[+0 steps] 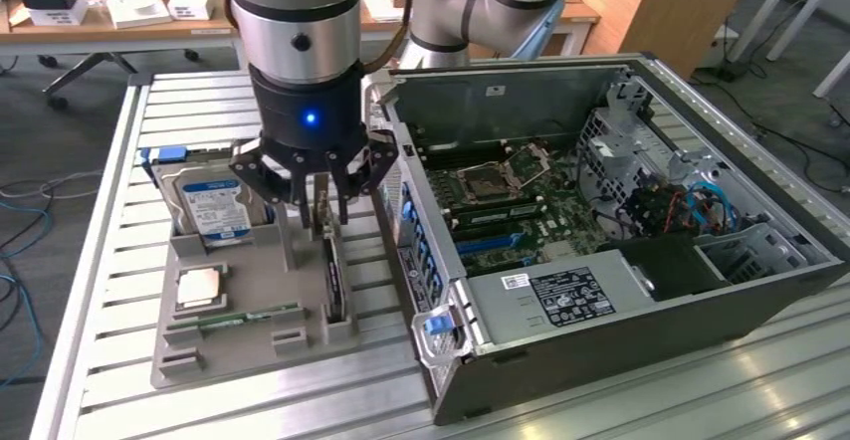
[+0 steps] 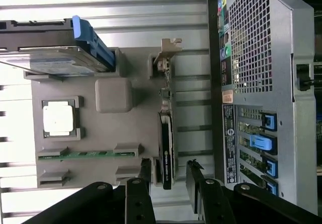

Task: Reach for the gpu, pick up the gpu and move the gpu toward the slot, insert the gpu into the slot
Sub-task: 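Pick up the gpu and move the gpu toward the slot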

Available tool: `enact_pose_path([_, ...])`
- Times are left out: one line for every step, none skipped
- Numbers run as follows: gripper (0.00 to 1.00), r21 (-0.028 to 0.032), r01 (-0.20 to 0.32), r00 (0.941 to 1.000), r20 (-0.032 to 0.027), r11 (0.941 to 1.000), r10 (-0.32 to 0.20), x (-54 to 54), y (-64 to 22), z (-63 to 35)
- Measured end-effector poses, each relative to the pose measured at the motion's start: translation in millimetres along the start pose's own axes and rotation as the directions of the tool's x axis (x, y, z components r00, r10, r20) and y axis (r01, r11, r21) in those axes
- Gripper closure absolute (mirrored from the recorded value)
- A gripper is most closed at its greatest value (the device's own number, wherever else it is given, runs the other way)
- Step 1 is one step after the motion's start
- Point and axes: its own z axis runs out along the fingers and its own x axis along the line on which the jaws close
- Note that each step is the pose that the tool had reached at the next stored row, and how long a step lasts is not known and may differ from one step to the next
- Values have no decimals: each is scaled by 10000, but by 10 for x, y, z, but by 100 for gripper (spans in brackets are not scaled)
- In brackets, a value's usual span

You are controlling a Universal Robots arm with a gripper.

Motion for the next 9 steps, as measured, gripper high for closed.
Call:
enact_pose_path([58,-1,0,10000,0,10000,0,0,-1,18])
enact_pose_path([58,0,0,10000,0,10000,0,1,-2,36])
enact_pose_path([58,-1,0,10000,0,10000,0,1,-2,54])
enact_pose_path([58,-1,0,10000,1,10000,0,2,-3,72])
enact_pose_path([58,0,0,10000,0,10000,0,2,-4,91])
enact_pose_path([58,0,1,10000,0,10000,-1,3,-5,109])
enact_pose_path([58,0,0,10000,-1,10000,0,3,-6,127])
enact_pose_path([58,0,0,10000,0,10000,0,4,-6,145])
enact_pose_path([58,0,0,10000,0,10000,0,4,-7,163])
